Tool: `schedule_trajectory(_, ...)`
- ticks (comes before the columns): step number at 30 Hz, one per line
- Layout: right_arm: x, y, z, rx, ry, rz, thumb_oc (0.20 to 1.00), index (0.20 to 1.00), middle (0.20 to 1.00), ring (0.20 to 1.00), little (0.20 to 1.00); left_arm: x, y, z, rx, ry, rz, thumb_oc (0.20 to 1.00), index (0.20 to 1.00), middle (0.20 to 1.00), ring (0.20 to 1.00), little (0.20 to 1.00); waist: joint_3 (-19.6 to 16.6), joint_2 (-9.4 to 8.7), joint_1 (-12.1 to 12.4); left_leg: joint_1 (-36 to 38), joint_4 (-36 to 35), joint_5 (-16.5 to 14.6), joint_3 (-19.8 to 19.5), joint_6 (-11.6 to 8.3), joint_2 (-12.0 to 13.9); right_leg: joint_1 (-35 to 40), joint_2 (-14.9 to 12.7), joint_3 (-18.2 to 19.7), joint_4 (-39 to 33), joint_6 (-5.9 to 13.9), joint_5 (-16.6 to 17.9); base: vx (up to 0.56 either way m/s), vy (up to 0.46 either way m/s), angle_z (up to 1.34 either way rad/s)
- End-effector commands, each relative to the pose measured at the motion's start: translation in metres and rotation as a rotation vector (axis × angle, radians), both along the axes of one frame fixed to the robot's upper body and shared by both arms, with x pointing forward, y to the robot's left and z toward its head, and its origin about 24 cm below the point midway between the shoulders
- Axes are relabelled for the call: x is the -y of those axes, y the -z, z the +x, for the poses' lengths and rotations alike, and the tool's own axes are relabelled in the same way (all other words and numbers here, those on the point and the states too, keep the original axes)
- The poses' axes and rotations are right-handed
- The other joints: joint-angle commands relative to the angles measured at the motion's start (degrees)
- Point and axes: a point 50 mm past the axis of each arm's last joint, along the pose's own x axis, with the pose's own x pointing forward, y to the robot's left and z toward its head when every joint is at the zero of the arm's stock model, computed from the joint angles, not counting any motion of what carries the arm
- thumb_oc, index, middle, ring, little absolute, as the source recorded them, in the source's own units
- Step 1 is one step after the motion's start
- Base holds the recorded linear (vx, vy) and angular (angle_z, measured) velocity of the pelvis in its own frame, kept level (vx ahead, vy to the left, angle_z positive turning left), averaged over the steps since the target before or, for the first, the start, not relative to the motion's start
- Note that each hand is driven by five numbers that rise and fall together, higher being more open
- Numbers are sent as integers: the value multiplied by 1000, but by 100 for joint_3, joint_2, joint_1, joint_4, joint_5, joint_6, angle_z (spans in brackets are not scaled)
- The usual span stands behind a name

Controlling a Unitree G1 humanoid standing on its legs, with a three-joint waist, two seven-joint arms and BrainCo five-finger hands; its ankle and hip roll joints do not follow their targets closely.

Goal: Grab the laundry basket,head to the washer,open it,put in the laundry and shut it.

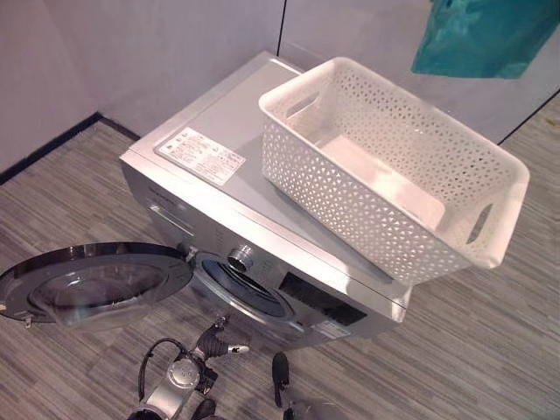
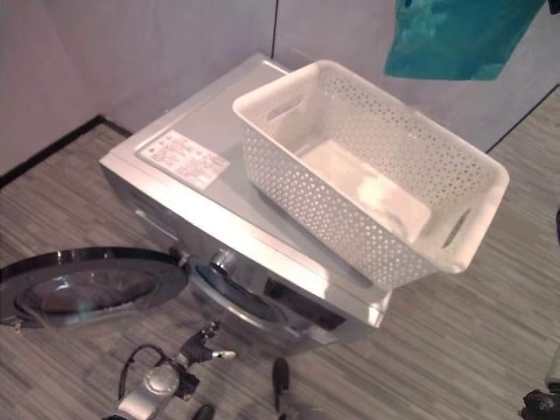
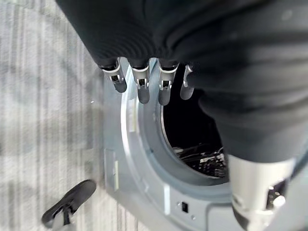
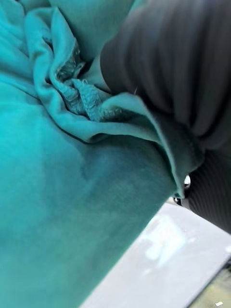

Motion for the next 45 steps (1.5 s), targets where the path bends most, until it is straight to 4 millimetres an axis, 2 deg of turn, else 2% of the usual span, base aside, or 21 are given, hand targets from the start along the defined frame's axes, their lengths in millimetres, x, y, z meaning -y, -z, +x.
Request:
schedule_trajectory(1, 12, -57, -46, 267, 86, 57, 200, 200, 200, 200, 200, -7, -10, 13, 76, 31, 44, 1000, 1000, 1000, 1000, 1000, -259, -204, 45, 543, -262, 521, -4, 335, -22, -79, -638, 227, 466, 723, -534, 0, 0, 0)
schedule_trajectory(9, 19, -64, -58, 358, 192, 29, 200, 200, 200, 200, 200, -7, -10, 14, 87, 9, 48, 1000, 1000, 1000, 1000, 1000, -343, -187, -30, 650, -203, 419, 89, 377, -89, -14, -636, 322, 466, 752, -488, 1, 20, -8)
schedule_trajectory(11, 25, -70, -72, 390, 273, -58, 200, 200, 200, 200, 200, -10, -9, 12, 86, -8, 55, 1000, 1000, 1000, 1000, 1000, -374, -195, -109, 697, -162, 361, 150, 391, -112, 1, -654, 366, 452, 781, -452, -5, 51, -7)
schedule_trajectory(14, 40, -71, -86, 410, 348, -93, 200, 200, 200, 200, 200, -12, -7, 11, 82, -33, 63, 1000, 1000, 1000, 1000, 1000, -385, -203, -186, 728, -58, 233, 236, 428, -160, 2, -668, 458, 453, 805, -412, -6, 52, -15)
schedule_trajectory(19, 68, -53, -97, 392, 423, -103, 200, 200, 200, 200, 200, -14, -3, 5, 67, -58, 62, 1000, 1000, 1000, 1000, 1000, -342, -193, -308, 807, 285, -105, 500, 561, -337, -9, -653, 764, 489, 910, -285, -18, 72, -36)
schedule_trajectory(23, 81, -39, -102, 372, 480, -159, 200, 200, 200, 200, 200, -13, 0, 0, 57, -71, 54, 1000, 1000, 1000, 1000, 1000, -326, -173, -412, 857, 545, -346, 675, 662, -479, -6, -680, 981, 527, 993, -216, -34, 120, -44)
schedule_trajectory(24, 91, -29, -112, 372, 524, -202, 200, 200, 200, 200, 200, -5, 0, 0, 62, -71, 25, 1000, 1000, 1000, 1000, 1000, -230, -35, -516, 813, 836, -550, 733, 780, -682, 3, -762, 1121, 599, 1058, -194, -64, 146, -42)
schedule_trajectory(25, 92, -26, -112, 369, 525, -197, 200, 200, 200, 200, 200, -6, 0, 0, 61, -71, 30, 1000, 1000, 1000, 1000, 1000, -227, -67, -509, 807, 874, -571, 739, 786, -692, 9, -764, 1129, 602, 1063, -195, -109, 210, -11)
schedule_trajectory(27, 98, -11, -112, 355, 536, -219, 200, 200, 200, 200, 200, 4, 1, 0, 60, -62, 6, 1000, 1000, 1000, 1000, 1000, -79, 57, -622, 762, 1037, -756, 700, 915, -925, -47, -833, 1297, 696, 1117, -116, -130, 155, -12)
schedule_trajectory(29, 101, 14, -105, 330, 520, -219, 200, 200, 200, 200, 200, 6, 2, -2, 56, -77, -10, 1000, 1000, 1000, 1000, 1000, 80, 63, -724, 707, 1163, -867, 705, 1027, -1166, -102, -937, 1440, 652, 1186, 68, -198, 197, -32)
schedule_trajectory(31, 98, 40, -90, 285, 474, -202, 200, 200, 200, 200, 200, 4, 2, -3, 59, -84, -5, 1000, 1000, 1000, 1000, 1000, 198, 149, -794, 660, 1135, -858, 836, 1124, -1319, -170, -1035, 1420, 440, 1197, 87, -254, 225, -31)
schedule_trajectory(32, 92, 75, -73, 236, 406, -161, 200, 200, 200, 200, 200, 0, 3, -8, 52, -104, 3, 1000, 1000, 1000, 1000, 1000, 404, 209, -711, 593, 1177, -822, 1093, 1218, -1355, -254, -1110, 1078, 350, 1130, 12, -322, 216, -126)
schedule_trajectory(33, 86, 93, -65, 218, 365, -138, 200, 200, 200, 200, 200, -2, 2, -7, 59, -116, 3, 1000, 1000, 1000, 1000, 1000, 532, 222, -633, 510, 1151, -711, 1257, 1232, -1357, -353, -1187, 681, 487, 1021, -134, -310, 196, -151)
schedule_trajectory(35, 71, 127, -47, 160, 278, -92, 200, 200, 200, 200, 200, -3, 2, -8, 63, -151, -11, 1000, 1000, 1000, 1000, 1000, 687, 395, -517, 374, 989, -496, 1584, 1257, -1261, -325, -1319, -79, 1001, 882, -464, -284, 117, -128)
schedule_trajectory(36, 64, 143, -41, 131, 236, -66, 200, 200, 200, 200, 200, -3, 3, -10, 58, -160, -20, 1000, 1000, 1000, 1000, 1000, 690, 476, -471, 346, 851, -431, 1688, 1281, -1170, -250, -1309, -264, 1361, 847, -677, -215, 57, -81)
schedule_trajectory(37, 64, 145, -41, 130, 237, -64, 200, 200, 200, 200, 200, -4, 3, -10, 57, -159, -17, 1000, 1000, 1000, 1000, 1000, 683, 445, -464, 341, 829, -397, 1692, 1273, -1184, -277, -1322, -254, 1385, 840, -671, -226, 38, -106)
schedule_trajectory(38, 55, 184, -32, 67, 170, 37, 200, 200, 200, 200, 200, -4, 4, -15, 43, -174, -27, 1000, 1000, 1000, 1000, 1000, 631, 481, -314, 167, 588, -119, 1866, 1300, -1080, -90, -1314, -356, 2085, 768, -1008, -257, -8, -73)
schedule_trajectory(40, 34, 220, -24, -15, 85, 79, 200, 200, 200, 200, 200, -10, 2, -17, 45, -196, -31, 1000, 1000, 1000, 1000, 1000, 569, 559, -125, -105, 427, 94, 2074, 1325, -928, 229, -1454, -551, 2563, 764, -1264, -291, -38, -47)
schedule_trajectory(41, 21, 245, -22, -80, 26, 108, 200, 200, 200, 200, 200, -13, 2, -19, 44, -211, -31, 1000, 1000, 1000, 1000, 1000, 482, 530, -5, -278, 346, 182, 2185, 1289, -866, 480, -1561, -653, 2538, 744, -1416, -207, -106, -64)
schedule_trajectory(43, 2, 291, -29, -188, -56, 197, 200, 200, 200, 200, 200, -15, 3, -23, 31, -215, -29, 1000, 1000, 1000, 1000, 1000, 277, 305, 228, -604, 232, 362, 2309, 1215, -878, 1109, -1615, -705, 2077, 774, -1377, -163, -165, -74)
schedule_trajectory(45, -18, 310, -32, -225, -150, 268, 200, 200, 200, 200, 200, -14, -1, -18, 55, -207, -25, 1000, 1000, 1000, 1000, 1000, 280, 90, 376, -858, 180, 416, 2417, 1151, -929, 1332, -1549, -685, 1389, 835, -1431, -220, -174, -15)
